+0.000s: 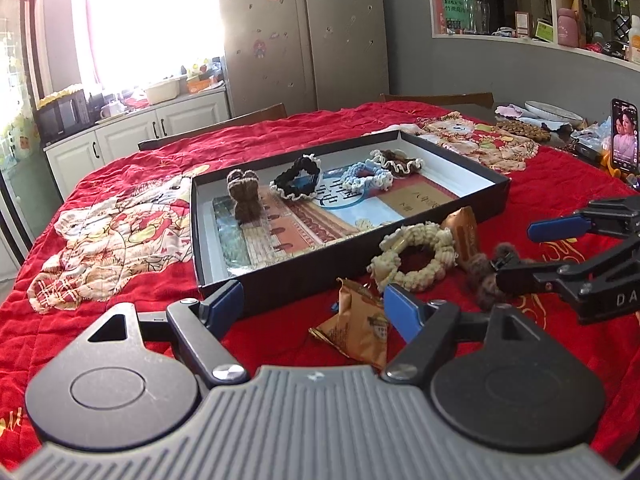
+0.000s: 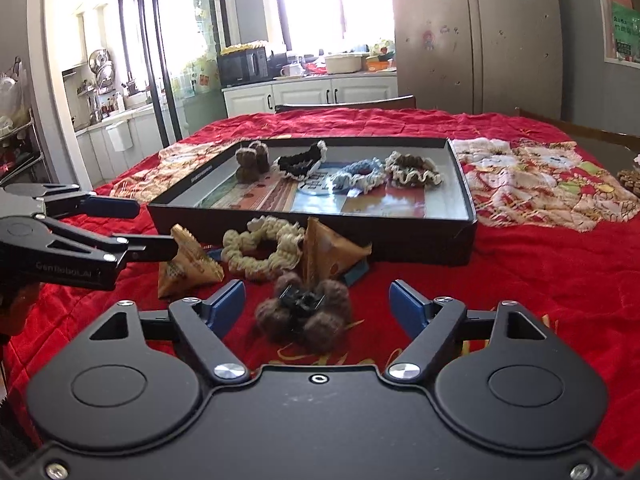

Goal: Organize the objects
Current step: 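Reach the left gripper to the brown paper packet while the right reaches the brown pompom scrunchie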

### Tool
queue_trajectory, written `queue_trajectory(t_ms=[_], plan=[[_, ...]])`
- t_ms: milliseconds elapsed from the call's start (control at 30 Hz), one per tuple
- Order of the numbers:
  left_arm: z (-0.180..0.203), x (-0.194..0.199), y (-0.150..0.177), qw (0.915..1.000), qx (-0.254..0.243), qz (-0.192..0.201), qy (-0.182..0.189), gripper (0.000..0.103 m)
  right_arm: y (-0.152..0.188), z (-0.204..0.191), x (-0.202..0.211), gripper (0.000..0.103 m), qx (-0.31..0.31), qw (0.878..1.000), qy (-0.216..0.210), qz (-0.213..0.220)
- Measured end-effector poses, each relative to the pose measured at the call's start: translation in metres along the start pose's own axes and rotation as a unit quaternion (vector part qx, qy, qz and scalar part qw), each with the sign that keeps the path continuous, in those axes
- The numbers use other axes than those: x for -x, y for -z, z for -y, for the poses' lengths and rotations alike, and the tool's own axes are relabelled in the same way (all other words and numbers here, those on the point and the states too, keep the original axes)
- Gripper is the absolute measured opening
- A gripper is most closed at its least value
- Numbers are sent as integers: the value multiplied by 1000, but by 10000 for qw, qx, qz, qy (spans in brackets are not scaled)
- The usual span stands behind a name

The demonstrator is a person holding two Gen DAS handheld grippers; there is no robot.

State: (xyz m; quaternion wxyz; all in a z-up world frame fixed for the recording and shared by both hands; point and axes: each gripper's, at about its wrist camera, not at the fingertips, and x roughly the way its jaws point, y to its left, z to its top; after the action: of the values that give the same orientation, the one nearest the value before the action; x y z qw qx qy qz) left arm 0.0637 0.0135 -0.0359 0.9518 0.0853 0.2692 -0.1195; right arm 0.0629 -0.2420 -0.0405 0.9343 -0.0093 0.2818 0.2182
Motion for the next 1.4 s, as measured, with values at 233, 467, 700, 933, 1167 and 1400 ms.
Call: queue_trajectory(t_ms=[233, 467, 700, 933, 1167, 1400], plan=[[0, -3, 3, 10000, 3, -43, -9, 86, 5, -4, -4, 78, 82, 9999, 106, -33], [2, -8, 8, 9999, 8, -125, 7, 86, 7, -5, -8, 78, 90, 9997, 193, -72], [4, -11, 10, 9999, 45, -120, 61, 85, 9, -12, -13, 69, 303, 9992, 254, -112], [5, -13, 11, 9998, 54, -153, 110, 85, 10, -13, -17, 59, 297, 9991, 232, -180], [6, -18, 12, 9995, 148, -206, 179, 80, 10, -15, -19, 50, 344, 9990, 204, -202], [4, -19, 11, 9989, 251, -283, 290, 56, 10, -15, -18, 47, 323, 9991, 168, -203]])
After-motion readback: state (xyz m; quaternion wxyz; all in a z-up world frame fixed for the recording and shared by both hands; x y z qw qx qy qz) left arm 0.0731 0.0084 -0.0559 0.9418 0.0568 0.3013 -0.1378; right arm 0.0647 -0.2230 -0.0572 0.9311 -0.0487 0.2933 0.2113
